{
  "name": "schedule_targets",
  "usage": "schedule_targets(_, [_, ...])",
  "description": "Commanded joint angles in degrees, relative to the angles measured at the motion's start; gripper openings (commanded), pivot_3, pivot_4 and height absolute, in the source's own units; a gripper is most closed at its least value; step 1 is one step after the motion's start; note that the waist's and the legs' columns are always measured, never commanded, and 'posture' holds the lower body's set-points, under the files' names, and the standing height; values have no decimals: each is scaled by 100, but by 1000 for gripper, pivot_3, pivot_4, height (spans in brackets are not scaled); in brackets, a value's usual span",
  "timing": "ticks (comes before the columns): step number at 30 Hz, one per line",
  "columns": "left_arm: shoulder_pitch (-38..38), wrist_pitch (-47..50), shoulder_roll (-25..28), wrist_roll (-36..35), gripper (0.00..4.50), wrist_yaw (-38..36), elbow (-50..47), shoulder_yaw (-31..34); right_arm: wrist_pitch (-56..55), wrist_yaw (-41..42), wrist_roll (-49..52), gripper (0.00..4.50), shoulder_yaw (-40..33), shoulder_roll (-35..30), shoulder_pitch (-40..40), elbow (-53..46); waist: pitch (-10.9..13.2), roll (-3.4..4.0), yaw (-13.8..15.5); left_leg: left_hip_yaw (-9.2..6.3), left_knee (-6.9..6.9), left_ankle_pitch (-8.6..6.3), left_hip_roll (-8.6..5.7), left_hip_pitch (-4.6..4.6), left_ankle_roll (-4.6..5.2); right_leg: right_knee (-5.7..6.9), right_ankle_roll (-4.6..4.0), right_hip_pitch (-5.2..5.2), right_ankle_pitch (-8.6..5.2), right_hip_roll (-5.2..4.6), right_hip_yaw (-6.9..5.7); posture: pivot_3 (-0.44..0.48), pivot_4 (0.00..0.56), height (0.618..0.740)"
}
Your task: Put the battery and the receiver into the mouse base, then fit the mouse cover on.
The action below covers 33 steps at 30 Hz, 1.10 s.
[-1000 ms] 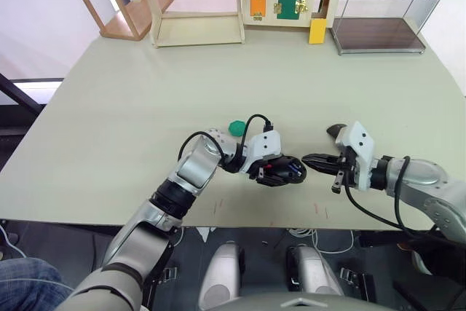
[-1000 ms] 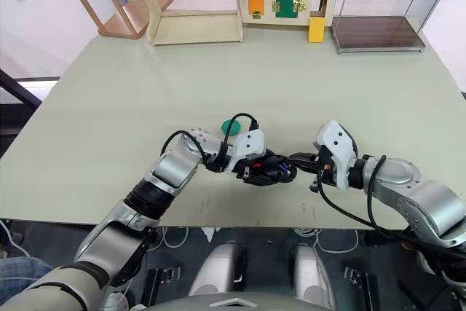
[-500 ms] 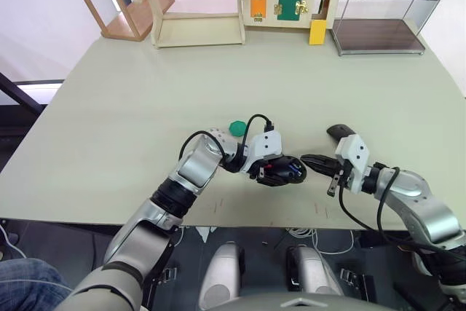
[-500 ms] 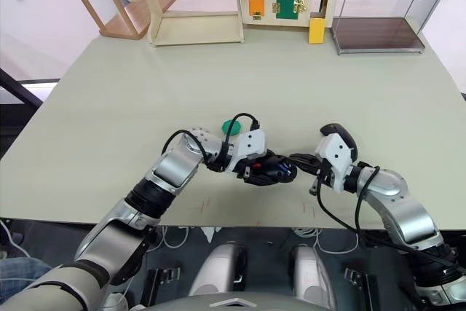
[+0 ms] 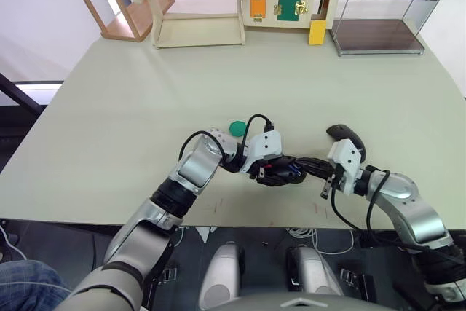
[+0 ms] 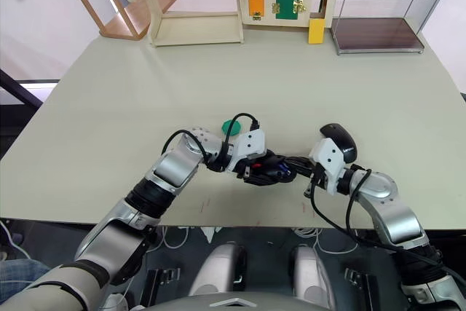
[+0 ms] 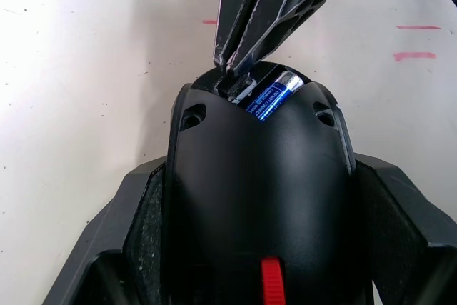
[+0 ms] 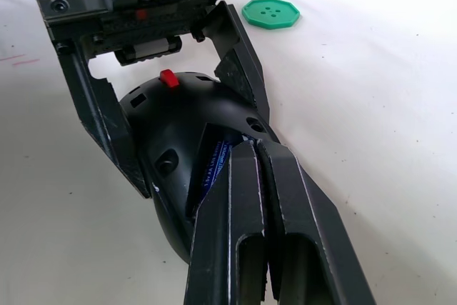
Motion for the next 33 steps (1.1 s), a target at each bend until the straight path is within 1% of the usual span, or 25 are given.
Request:
schedule_targets(1, [68,94,-17,86,2975,21,122,-143,-84,72,-59,60,-34,38,-60,-43,0,0,0,0,0,0,0,0,0,0,0,0,0,0,0,0,150,740])
schedule_targets(9, [32,68,4,89,2975,22,192,-129,171,63,-269,60,70,64,39,149,0,0,-2,4,0,0,0,17,0,3,-1,12,0,0,4,0,150,740])
schedule_targets(18, [38,92,48,80,2975,8,160,-111,957,-197,-500,60,271,46,-61,273,-15,-3,-14,3,0,0,2,45,0,7,-1,33,-1,2,6,0,150,740])
schedule_targets(22, [23,65,68,87,2975,-11,188,-115,491,-132,-459,60,184,101,-79,220,-20,-5,-15,3,0,0,2,45,0,7,-2,33,0,3,6,0,150,740])
schedule_targets(25, [6,50,62,91,2975,-11,217,-115,378,-86,-41,60,-76,274,2,9,-20,-5,-12,3,0,0,2,44,0,7,-1,33,-1,3,6,0,150,740])
schedule_targets(29, [-4,20,67,101,2975,-21,234,-121,-167,16,-24,60,-247,346,79,-39,-19,-4,-14,4,-1,0,2,42,0,6,-1,31,-1,3,7,0,150,740])
schedule_targets(33, [-18,2,68,104,2975,-17,258,-112,-86,227,276,60,-460,229,212,-190,-18,-4,-10,4,-1,0,2,42,0,7,-1,30,-1,3,7,0,150,740])
